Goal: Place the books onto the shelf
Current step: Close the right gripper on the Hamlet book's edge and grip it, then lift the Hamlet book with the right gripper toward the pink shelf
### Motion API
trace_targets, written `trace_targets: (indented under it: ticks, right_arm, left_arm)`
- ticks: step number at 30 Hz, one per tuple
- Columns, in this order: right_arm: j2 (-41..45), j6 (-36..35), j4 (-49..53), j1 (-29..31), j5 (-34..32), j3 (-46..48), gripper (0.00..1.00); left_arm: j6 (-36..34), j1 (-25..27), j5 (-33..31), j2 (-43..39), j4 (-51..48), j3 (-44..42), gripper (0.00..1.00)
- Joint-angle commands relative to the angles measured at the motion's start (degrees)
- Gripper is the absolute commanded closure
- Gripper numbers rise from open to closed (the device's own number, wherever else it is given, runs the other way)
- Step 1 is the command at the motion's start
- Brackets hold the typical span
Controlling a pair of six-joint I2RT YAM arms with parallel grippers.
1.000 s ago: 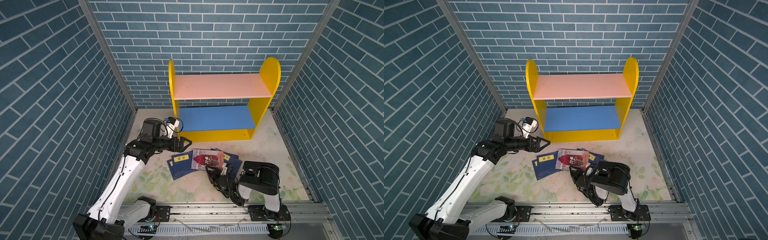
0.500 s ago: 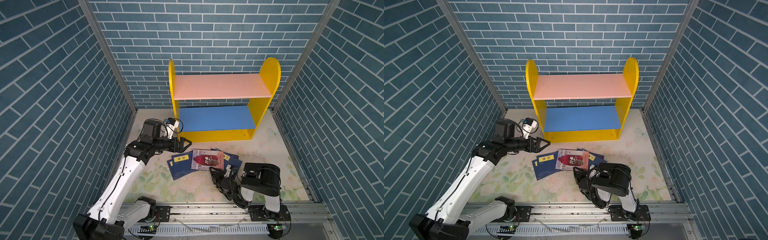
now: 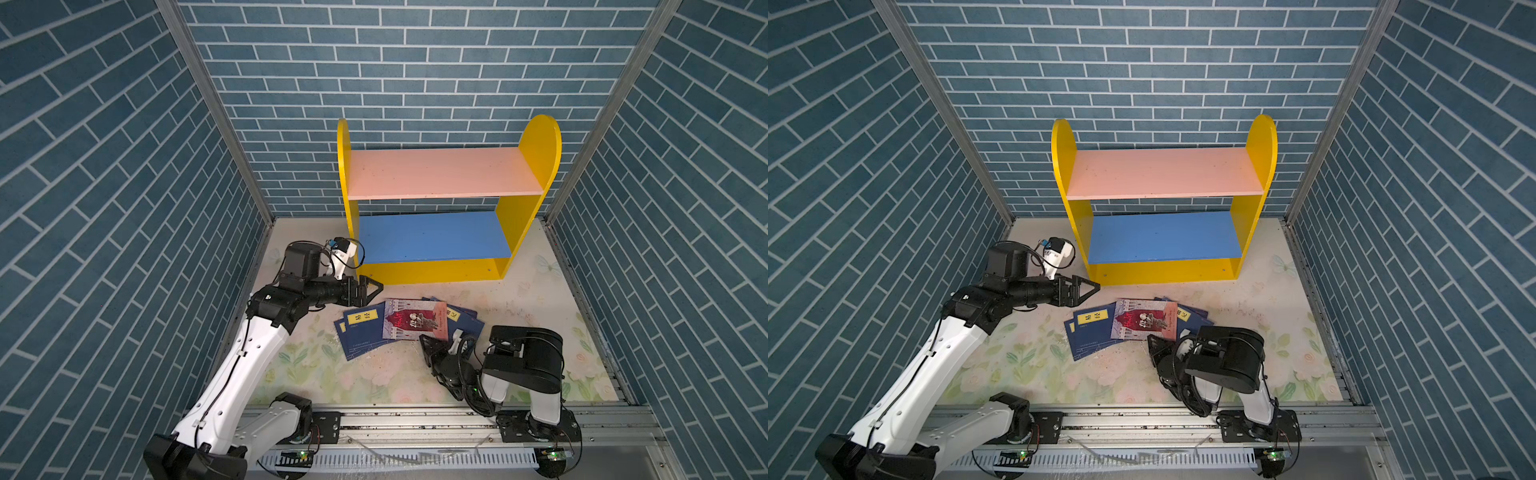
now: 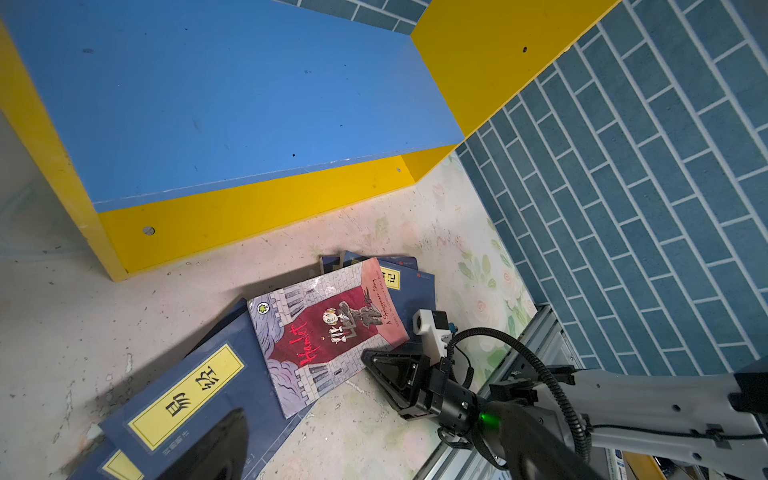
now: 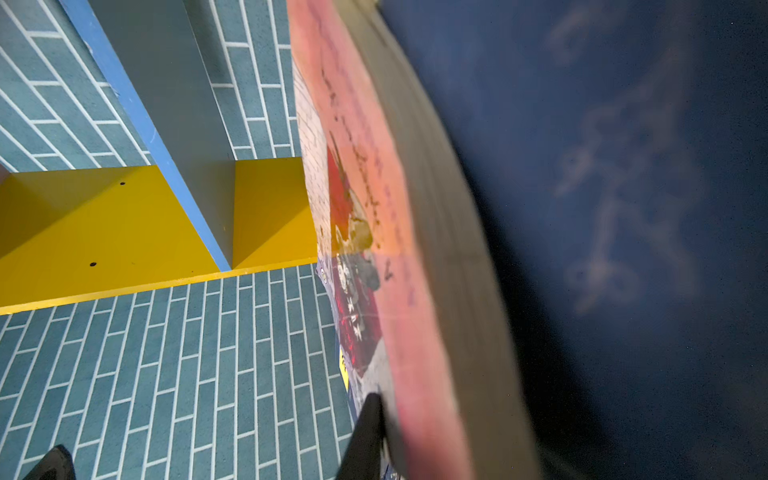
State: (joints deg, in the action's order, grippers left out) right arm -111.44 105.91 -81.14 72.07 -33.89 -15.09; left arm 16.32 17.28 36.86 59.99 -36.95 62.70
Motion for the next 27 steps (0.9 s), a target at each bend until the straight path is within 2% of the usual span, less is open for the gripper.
trace_targets:
  ticks: [1, 5, 13, 16, 20, 23, 27]
  right_arm:
    - [0.65, -0.39, 5.94, 0.20, -1.31, 0.32, 0.90]
    - [1.62, -1.79, 6.12, 0.17, -0.24, -0.50, 0.99]
    - [10.83, -6.19, 12.82, 0.20, 2.21, -0.07, 1.00]
    - [17.66, -8.68, 19.83, 0.19, 3.76, -0.50, 1.00]
    - [29.38, -11.71, 34.27, 0.26, 4.36, -1.75, 1.00]
    - [39.31, -13.67, 46.27, 0.26, 3.76, -2.93, 1.00]
    - [50.18, -16.26, 59.75, 0.26, 3.91, -4.71, 1.00]
  left_arm:
    - [0.95, 0.36, 1.06, -0.79, -0.69, 0.24, 0.04]
    - [-0.08, 0.39, 0.70, -0.84, -2.50, 2.40, 0.04]
    - [-4.80, 0.38, -1.44, -1.27, -5.30, 6.43, 0.03]
    - [-6.07, 0.29, -2.12, -1.14, -6.43, 7.97, 0.03]
    - [-8.28, 0.30, -2.11, -1.19, -8.42, 11.46, 0.02]
    - [-12.44, 0.15, -1.60, -0.26, -11.28, 17.40, 0.01]
    - [-15.21, 0.08, -4.37, 1.42, -14.82, 26.27, 0.00]
